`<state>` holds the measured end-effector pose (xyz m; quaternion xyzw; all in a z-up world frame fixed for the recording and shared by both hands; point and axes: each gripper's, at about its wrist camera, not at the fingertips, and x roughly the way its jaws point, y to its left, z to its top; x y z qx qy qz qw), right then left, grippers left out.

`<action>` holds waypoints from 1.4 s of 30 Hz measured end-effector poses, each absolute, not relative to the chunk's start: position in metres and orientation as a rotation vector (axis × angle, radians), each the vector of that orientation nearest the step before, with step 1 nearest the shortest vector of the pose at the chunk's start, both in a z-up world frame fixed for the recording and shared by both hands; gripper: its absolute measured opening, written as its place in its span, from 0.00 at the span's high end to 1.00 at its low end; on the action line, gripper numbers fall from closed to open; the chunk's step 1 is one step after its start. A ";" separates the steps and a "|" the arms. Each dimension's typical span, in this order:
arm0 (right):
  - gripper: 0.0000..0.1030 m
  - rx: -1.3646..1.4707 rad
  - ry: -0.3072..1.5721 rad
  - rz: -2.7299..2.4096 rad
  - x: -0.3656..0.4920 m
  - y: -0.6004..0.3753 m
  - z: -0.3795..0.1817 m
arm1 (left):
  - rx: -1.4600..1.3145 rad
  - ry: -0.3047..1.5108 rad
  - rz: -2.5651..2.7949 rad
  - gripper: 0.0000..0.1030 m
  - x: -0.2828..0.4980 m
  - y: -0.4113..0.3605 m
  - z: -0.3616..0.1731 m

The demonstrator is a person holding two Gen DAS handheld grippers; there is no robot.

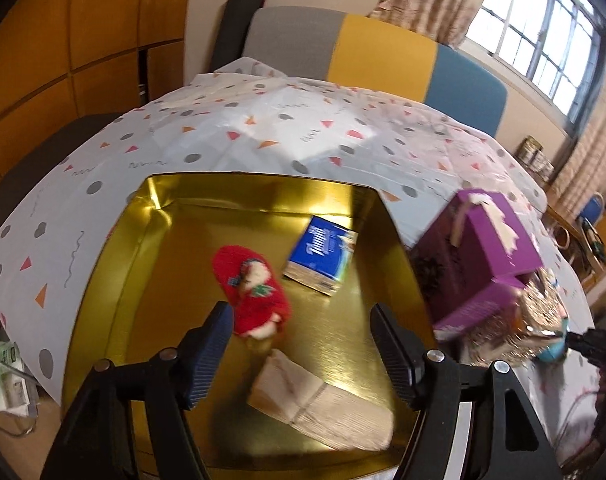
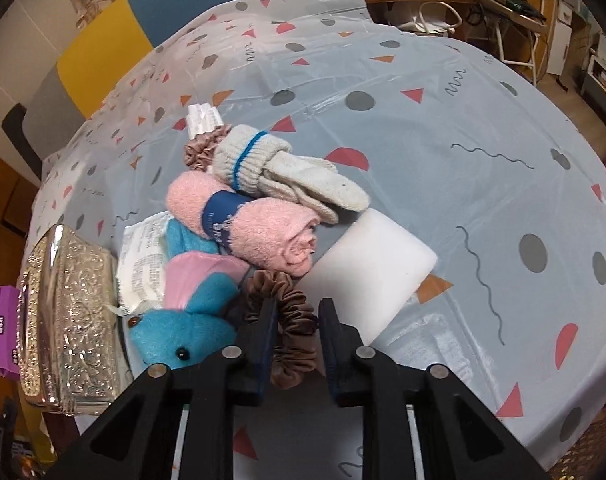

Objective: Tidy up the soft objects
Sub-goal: 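Grasp the brown scrunchie with the right tool, then carry the brown scrunchie into the gold tray and open the right tool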

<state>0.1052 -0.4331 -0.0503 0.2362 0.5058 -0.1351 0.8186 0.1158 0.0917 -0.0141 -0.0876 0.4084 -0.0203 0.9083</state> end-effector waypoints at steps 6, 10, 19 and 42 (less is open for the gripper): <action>0.75 0.546 1.110 -0.279 0.108 -0.437 -0.057 | -0.154 0.856 -0.087 0.30 0.111 0.074 -0.015; 0.73 0.503 1.117 -0.283 0.110 -0.433 -0.058 | -0.148 0.859 -0.099 0.30 0.108 0.070 -0.017; 0.91 0.485 1.045 -0.326 0.101 -0.437 -0.045 | -0.095 0.817 -0.115 0.30 0.093 0.065 -0.009; 0.91 0.393 0.769 0.123 0.176 -0.272 0.111 | -0.116 0.812 -0.125 0.30 0.075 0.087 -0.015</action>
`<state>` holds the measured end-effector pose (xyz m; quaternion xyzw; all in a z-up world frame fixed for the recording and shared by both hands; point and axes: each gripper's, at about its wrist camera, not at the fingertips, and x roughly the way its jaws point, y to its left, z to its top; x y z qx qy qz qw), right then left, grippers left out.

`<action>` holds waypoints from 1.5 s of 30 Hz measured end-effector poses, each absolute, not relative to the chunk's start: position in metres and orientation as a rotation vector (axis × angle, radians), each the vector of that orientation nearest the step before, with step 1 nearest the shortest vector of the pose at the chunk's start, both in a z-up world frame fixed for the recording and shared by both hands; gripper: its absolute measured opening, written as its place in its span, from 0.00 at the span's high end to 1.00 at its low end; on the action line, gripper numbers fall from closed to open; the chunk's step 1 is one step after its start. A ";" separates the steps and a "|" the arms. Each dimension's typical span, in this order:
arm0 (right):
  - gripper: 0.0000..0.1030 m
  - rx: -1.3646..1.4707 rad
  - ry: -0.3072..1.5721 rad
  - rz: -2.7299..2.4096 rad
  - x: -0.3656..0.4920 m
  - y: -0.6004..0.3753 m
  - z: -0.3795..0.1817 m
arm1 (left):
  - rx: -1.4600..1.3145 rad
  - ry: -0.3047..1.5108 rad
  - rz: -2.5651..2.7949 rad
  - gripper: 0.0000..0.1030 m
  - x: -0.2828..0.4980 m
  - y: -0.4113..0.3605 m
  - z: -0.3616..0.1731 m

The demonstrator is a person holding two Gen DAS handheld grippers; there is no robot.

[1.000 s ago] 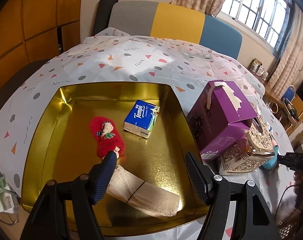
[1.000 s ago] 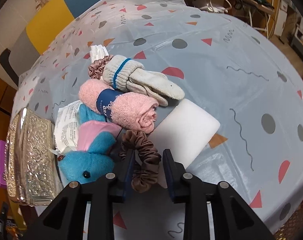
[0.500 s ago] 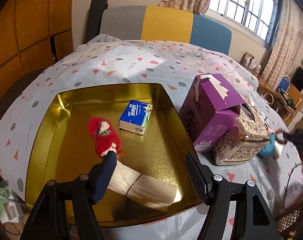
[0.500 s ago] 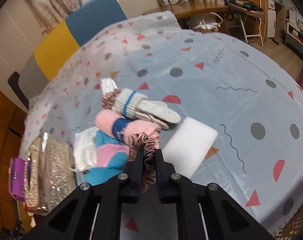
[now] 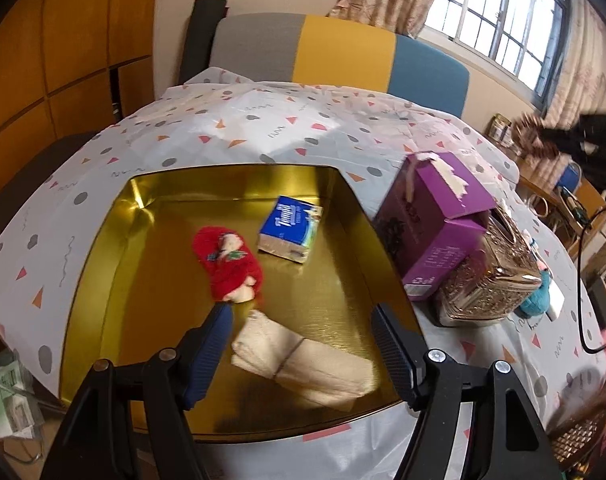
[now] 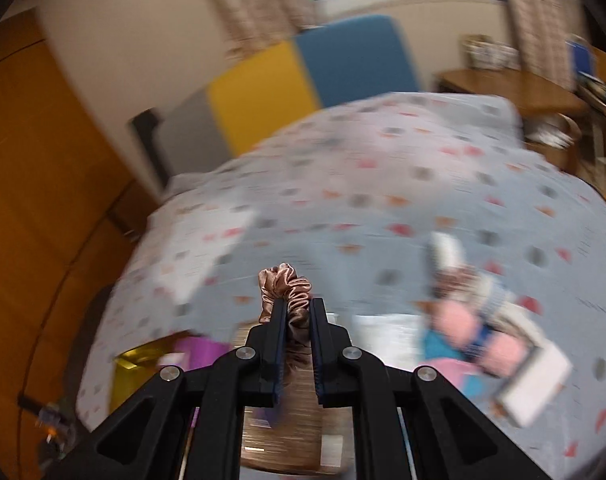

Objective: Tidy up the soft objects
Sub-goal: 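Carry the brown scrunchie into the gold tray and open the right tool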

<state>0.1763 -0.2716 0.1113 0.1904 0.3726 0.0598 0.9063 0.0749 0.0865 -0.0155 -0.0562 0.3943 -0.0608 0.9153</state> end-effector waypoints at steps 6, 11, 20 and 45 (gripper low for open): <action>0.91 0.295 0.781 0.370 0.180 -0.156 0.129 | -0.145 0.810 -0.070 0.29 0.070 0.110 -0.019; 0.90 0.183 0.867 0.497 0.165 -0.083 0.103 | -0.168 0.815 -0.025 0.29 0.069 0.128 -0.023; 0.79 -0.008 1.005 0.530 0.147 -0.026 0.027 | -0.182 0.819 -0.004 0.29 0.067 0.136 -0.025; 0.62 0.121 0.853 0.289 0.090 -0.180 0.054 | -0.035 0.771 -0.165 0.29 0.062 0.072 0.004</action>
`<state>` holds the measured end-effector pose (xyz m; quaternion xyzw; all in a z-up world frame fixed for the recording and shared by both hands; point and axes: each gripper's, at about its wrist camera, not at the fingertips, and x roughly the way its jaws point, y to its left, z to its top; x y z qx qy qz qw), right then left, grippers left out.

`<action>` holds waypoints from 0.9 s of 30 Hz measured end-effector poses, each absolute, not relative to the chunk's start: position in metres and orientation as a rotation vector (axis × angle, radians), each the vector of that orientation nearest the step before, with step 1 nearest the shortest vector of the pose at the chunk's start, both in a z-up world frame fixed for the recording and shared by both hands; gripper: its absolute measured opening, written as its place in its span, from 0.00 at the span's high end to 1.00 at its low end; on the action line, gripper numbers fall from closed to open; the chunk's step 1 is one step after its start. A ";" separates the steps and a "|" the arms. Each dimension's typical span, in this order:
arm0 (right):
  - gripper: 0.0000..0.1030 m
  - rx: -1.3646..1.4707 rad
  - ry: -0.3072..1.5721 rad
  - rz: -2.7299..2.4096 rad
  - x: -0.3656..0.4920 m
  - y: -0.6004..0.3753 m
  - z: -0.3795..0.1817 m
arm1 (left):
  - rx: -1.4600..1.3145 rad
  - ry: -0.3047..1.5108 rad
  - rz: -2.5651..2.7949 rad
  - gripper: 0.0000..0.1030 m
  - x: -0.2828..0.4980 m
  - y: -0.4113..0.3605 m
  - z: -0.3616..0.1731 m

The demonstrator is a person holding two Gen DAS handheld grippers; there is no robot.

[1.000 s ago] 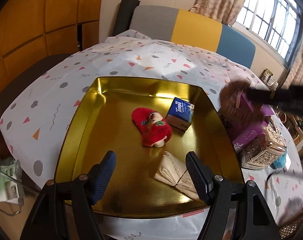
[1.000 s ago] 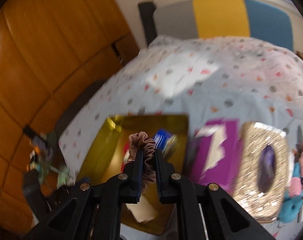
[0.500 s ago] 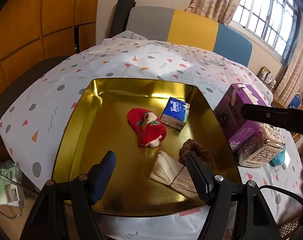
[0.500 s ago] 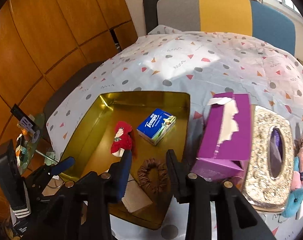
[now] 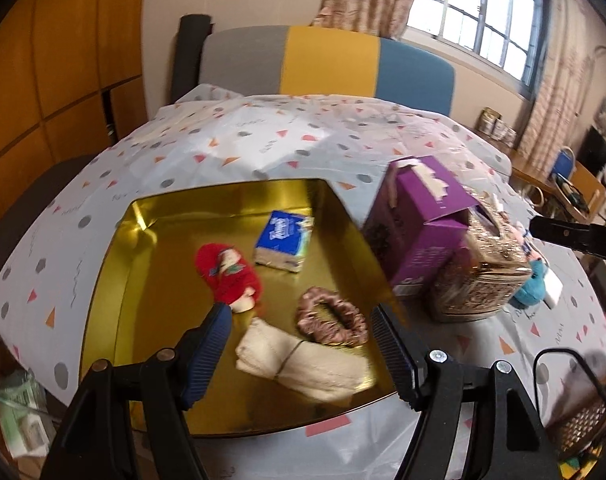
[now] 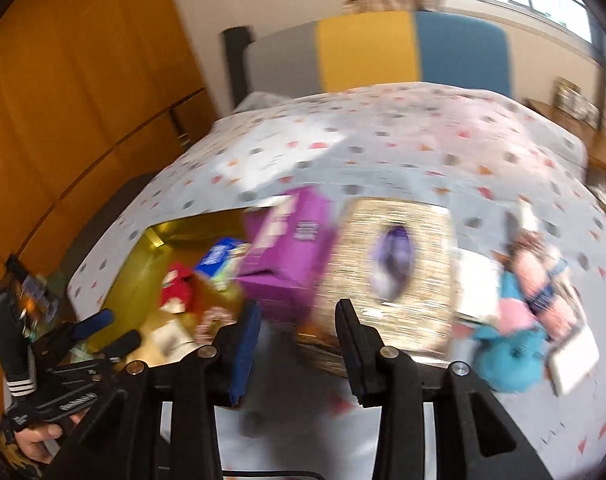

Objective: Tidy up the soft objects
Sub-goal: 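Carry the brown scrunchie into the gold tray and open the right tool, then reach the right tool to the blue plush bunny and grasp it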

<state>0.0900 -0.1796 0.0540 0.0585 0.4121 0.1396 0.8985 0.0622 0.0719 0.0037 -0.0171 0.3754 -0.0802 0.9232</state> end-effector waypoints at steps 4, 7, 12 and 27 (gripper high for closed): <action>0.60 0.188 0.863 0.152 0.085 -0.239 0.048 | -0.001 0.757 -0.209 0.29 0.063 0.052 0.011; 0.59 0.259 0.882 0.040 0.082 -0.287 0.040 | 0.013 0.763 -0.235 0.29 0.064 0.039 0.012; 0.35 0.507 0.944 -0.098 0.074 -0.363 0.012 | 0.038 0.785 -0.281 0.29 0.064 0.018 0.009; 0.19 0.572 1.117 -0.162 0.120 -0.380 -0.054 | 0.072 0.823 -0.345 0.29 0.059 -0.006 -0.001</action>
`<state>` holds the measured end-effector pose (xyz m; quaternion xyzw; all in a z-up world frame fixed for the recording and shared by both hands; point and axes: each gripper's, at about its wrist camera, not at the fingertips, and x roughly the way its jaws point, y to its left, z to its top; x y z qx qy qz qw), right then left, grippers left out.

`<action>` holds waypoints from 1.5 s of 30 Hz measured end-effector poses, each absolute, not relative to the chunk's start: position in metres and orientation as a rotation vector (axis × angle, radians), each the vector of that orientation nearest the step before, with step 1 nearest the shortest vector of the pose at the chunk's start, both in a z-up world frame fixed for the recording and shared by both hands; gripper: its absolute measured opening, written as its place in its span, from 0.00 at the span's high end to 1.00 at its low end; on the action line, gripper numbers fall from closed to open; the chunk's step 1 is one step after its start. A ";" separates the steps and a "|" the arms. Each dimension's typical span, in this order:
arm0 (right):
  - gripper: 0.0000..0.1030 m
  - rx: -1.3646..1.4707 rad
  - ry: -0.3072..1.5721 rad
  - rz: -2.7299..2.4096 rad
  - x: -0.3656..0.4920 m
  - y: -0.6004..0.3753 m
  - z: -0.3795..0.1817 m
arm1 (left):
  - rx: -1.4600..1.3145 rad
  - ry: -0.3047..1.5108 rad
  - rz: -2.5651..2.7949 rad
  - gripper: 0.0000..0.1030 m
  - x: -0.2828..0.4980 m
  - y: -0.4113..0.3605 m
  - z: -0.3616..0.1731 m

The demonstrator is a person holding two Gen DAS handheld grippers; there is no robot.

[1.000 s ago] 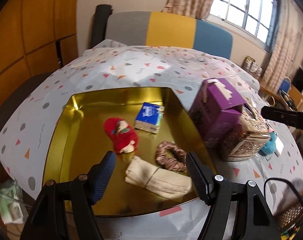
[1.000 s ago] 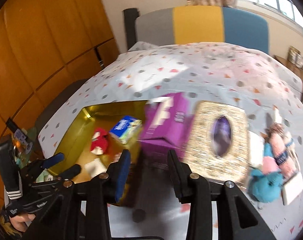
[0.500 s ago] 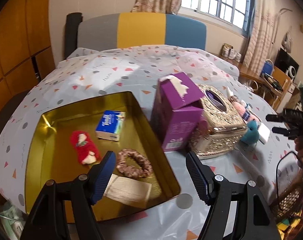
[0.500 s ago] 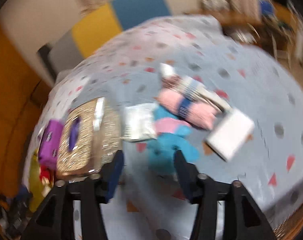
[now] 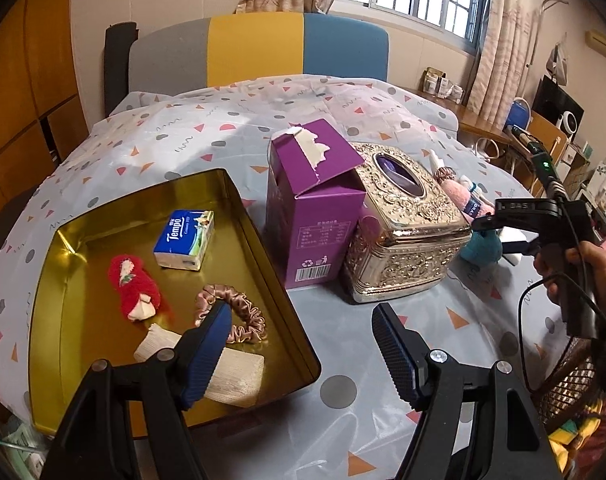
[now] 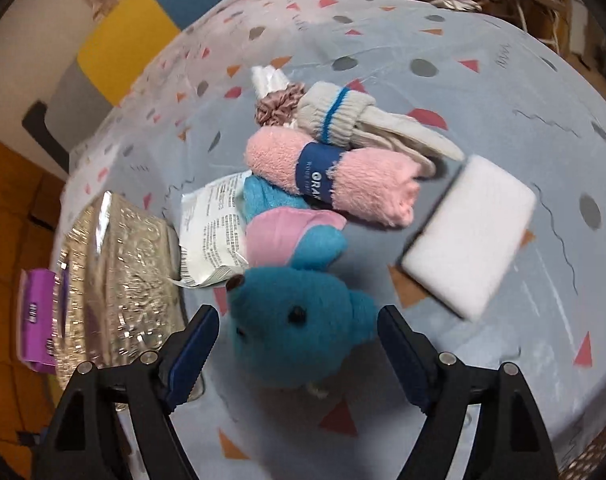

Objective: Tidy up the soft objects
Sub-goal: 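Reach the right tool to the blue plush bunny and grasp it, then reach the left tool to the pink towel roll while right tool holds the bunny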

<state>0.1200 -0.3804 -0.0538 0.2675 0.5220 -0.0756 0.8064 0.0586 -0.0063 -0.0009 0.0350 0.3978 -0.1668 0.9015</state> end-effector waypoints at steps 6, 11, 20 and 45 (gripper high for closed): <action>0.42 0.499 1.152 -0.149 0.125 -0.373 -0.059 | 0.086 0.812 -0.366 0.29 0.057 -0.011 0.003; 0.45 0.433 1.179 -0.121 0.110 -0.363 -0.050 | 0.096 0.809 -0.384 0.29 0.058 -0.018 0.005; 0.45 0.418 1.183 -0.149 0.074 -0.377 -0.035 | 0.153 0.760 -0.476 0.29 0.057 -0.058 0.027; 0.47 0.633 0.684 -0.351 0.036 -0.444 0.009 | 0.210 1.188 -0.570 0.24 0.195 -0.297 0.003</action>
